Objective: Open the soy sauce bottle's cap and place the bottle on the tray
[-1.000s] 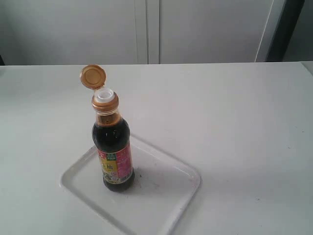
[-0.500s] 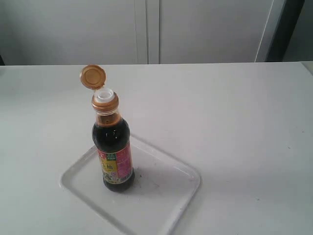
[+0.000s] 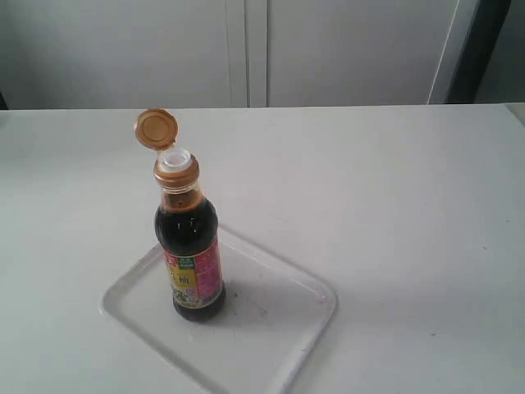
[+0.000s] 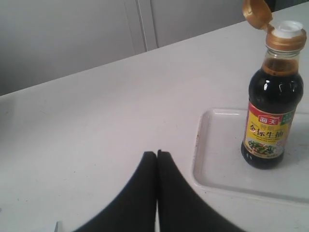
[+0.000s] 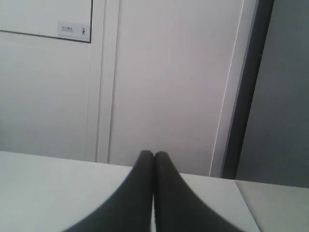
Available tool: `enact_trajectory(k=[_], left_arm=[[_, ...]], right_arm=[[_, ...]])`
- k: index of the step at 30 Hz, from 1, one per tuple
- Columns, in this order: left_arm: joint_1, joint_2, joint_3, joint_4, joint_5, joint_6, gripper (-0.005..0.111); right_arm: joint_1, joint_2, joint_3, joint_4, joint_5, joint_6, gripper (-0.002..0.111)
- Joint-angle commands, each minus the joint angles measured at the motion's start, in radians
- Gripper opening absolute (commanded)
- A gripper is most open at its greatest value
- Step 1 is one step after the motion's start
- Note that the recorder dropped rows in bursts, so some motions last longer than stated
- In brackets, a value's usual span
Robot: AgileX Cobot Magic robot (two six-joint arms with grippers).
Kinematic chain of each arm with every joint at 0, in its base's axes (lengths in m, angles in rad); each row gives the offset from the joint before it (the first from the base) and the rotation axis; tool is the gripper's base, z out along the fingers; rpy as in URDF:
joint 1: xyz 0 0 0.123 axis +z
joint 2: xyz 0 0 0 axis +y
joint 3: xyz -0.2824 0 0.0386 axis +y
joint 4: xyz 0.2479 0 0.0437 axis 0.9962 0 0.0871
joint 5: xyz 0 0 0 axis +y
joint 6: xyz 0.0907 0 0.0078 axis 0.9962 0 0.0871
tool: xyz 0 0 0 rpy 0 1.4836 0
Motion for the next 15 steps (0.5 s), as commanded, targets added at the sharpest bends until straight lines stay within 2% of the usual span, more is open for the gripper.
enact_trajectory(k=[1,5,15], left_arm=[[-0.004,-0.008,0.005,-0.009,0.023,-0.009,0.0],[-0.004,-0.008,0.005,-0.009,0.063,-0.009,0.0],[-0.004,-0.008,0.005,-0.009,0.064,-0.009,0.0]], right_arm=[[-0.008,-0.038,0.003,0.005,0.0,0.015,0.0],[-0.008,-0.049,0.003,0.005,0.0,0.015,0.0],[-0.008,-0.049,0.003,0.005,0.0,0.015,0.0]])
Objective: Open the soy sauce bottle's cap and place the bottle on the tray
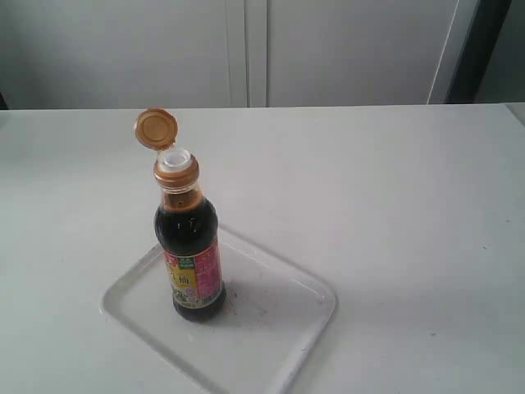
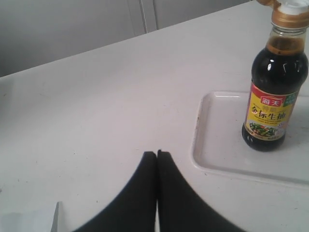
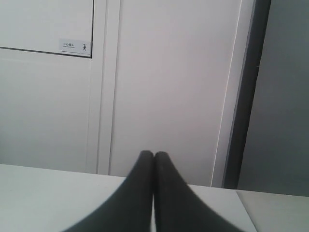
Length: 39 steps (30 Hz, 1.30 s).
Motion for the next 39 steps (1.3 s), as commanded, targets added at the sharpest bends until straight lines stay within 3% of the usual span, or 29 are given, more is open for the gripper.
enact_trajectory(k=[1,4,7,9,13,19,32,39], left_arm=[[-0.004,-0.008,0.003,-0.005,0.004,-0.009,0.0],[-0.004,-0.008,0.009,-0.022,-0.05,-0.009,0.0],[0.02,-0.008,0.044,-0.172,-0.153,0.168,0.0],[0.075,-0.008,0.093,-0.251,-0.233,0.248,0.0],[0.248,-0.01,0.186,-0.358,-0.346,0.291,0.0],[0.36,-0.021,0.291,-0.349,-0.409,0.258,0.0],[0.426,-0.095,0.422,-0.338,-0.395,0.223,0.0],[0.425,-0.095,0.487,-0.338,-0.407,0.223,0.0]], right_arm=[[-0.008,-0.006,0.003,0.001,0.0,0.005,0.0],[-0.008,-0.006,0.003,0.001,0.0,0.005,0.0],[-0.008,-0.006,0.003,0.001,0.0,0.005,0.0],[-0.008,-0.006,0.003,0.001,0.0,0.005,0.0],[-0.008,-0.006,0.003,0.001,0.0,0.005,0.0],[-0.008,-0.006,0.003,0.001,0.0,0.005,0.0],[-0.008,-0.006,0.003,0.001,-0.002,0.005,0.0],[-0.008,-0.006,0.003,0.001,0.0,0.005,0.0]])
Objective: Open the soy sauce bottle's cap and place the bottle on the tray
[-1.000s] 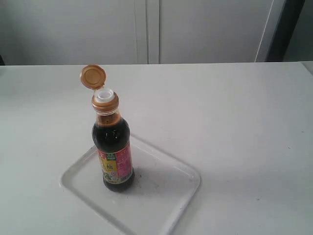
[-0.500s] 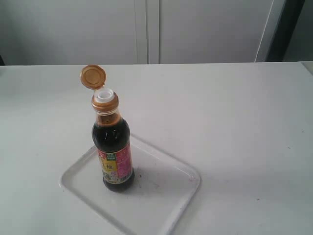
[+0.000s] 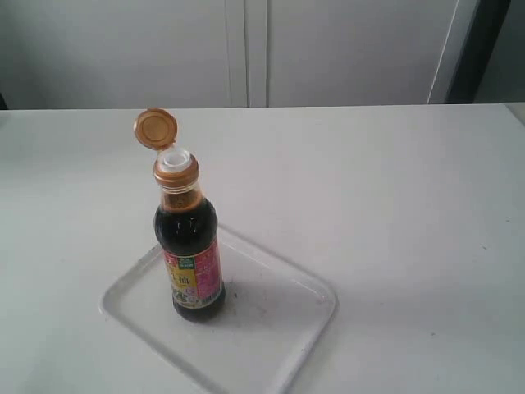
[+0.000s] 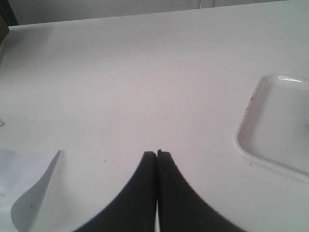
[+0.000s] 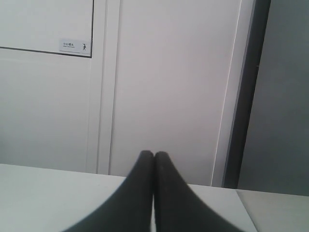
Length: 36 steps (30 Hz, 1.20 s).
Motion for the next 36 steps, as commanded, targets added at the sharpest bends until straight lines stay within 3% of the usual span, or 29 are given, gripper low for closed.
enact_trajectory(k=[1,36], left_arm=[[0.002,-0.004,0.03,-0.004,-0.008,-0.007,0.0],[0.002,-0.004,0.03,-0.01,0.015,-0.022,0.0]], right_arm=[[-0.008,-0.006,0.003,0.001,-0.002,0.005,0.0],[-0.008,-0.006,0.003,0.003,-0.002,0.005,0.0]])
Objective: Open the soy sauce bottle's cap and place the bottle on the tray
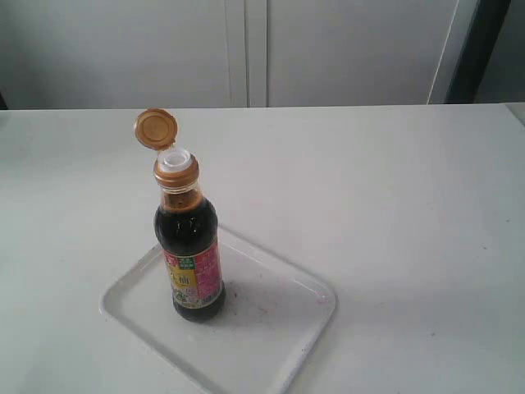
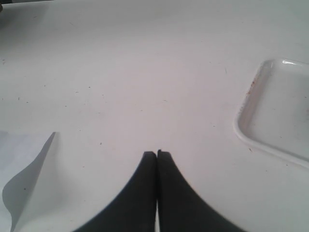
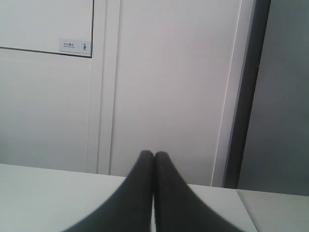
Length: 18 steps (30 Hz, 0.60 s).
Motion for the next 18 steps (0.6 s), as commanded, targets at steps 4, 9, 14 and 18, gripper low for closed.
enact_trajectory(k=[4,9,14,18], left_arm=[[0.002,-0.004,0.004,-0.01,0.004,-0.002,0.0],[0.002,-0.004,0.004,-0.01,0.004,-0.002,0.0],[0.002,-0.004,0.004,-0.01,0.004,-0.002,0.0],[0.002,-0.004,0.004,-0.01,0.004,-0.002,0.0]], right_arm=[[-0.008,-0.006,0.003,-0.001,-0.002,0.005,0.0],[-0.008,-0.006,0.003,-0.001,-0.002,0.005,0.0],[-0.008,-0.006,0.003,-0.001,0.006,0.005,0.0],[-0.008,-0.006,0.009,-0.001,0.042,0.005,0.0]])
